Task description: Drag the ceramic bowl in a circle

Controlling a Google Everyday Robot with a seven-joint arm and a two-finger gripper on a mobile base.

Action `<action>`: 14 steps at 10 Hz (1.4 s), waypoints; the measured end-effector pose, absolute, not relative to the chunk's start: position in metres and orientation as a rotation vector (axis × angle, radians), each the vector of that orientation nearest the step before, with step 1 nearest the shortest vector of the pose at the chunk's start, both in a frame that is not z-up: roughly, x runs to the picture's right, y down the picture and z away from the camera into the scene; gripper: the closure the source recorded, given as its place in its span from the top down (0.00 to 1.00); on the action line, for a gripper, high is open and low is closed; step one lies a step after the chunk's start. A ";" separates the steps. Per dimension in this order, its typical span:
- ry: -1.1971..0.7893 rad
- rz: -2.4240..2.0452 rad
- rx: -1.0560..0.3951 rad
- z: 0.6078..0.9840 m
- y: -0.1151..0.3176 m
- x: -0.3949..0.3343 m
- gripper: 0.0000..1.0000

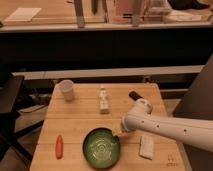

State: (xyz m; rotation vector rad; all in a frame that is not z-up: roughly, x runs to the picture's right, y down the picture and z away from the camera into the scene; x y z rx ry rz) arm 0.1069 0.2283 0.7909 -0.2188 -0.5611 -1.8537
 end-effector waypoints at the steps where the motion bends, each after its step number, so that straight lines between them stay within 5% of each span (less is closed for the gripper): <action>1: -0.564 -1.863 -0.219 0.793 0.229 0.106 0.80; 6: -0.571 -1.901 -0.221 0.800 0.232 0.100 0.74; 9: -0.575 -1.916 -0.220 0.804 0.233 0.093 0.45; 11: -0.576 -1.921 -0.223 0.805 0.234 0.092 0.38; 14: -0.572 -1.929 -0.226 0.808 0.232 0.086 0.10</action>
